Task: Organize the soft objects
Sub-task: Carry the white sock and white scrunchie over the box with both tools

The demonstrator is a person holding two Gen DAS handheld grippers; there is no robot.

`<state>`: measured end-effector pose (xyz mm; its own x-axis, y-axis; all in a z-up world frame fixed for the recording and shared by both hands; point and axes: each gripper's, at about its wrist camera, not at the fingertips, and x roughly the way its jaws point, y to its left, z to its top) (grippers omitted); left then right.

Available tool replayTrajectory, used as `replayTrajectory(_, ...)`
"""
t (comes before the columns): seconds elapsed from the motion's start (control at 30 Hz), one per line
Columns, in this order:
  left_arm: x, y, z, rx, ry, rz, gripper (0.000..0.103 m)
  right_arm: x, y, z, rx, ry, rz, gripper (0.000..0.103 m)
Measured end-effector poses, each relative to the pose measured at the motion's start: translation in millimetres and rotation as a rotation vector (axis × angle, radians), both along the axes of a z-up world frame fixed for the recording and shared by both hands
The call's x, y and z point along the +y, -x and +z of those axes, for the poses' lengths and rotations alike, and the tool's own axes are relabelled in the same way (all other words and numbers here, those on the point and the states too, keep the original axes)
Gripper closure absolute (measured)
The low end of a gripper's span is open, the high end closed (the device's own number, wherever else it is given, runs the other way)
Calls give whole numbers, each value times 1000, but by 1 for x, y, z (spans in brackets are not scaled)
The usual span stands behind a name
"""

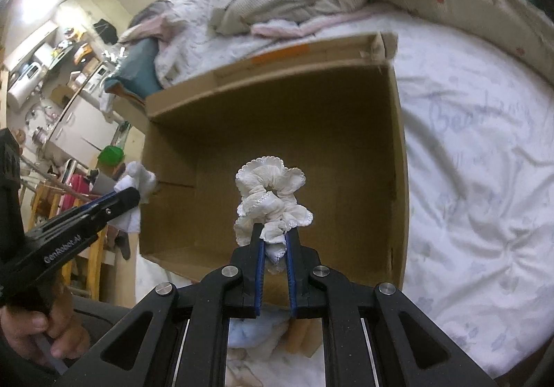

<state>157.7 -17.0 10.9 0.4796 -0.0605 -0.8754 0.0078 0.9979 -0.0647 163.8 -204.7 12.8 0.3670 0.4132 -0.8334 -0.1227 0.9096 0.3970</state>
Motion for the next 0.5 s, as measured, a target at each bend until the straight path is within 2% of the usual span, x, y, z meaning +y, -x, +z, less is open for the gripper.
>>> replayTrajectory(0.2,-2,0,-19,3,5,-15,90,2,-2,-18,42,35,11,90)
replayTrajectory(0.5,3,-2,-29,16,23,-8,89,9,-8,-35,90,54,14,90)
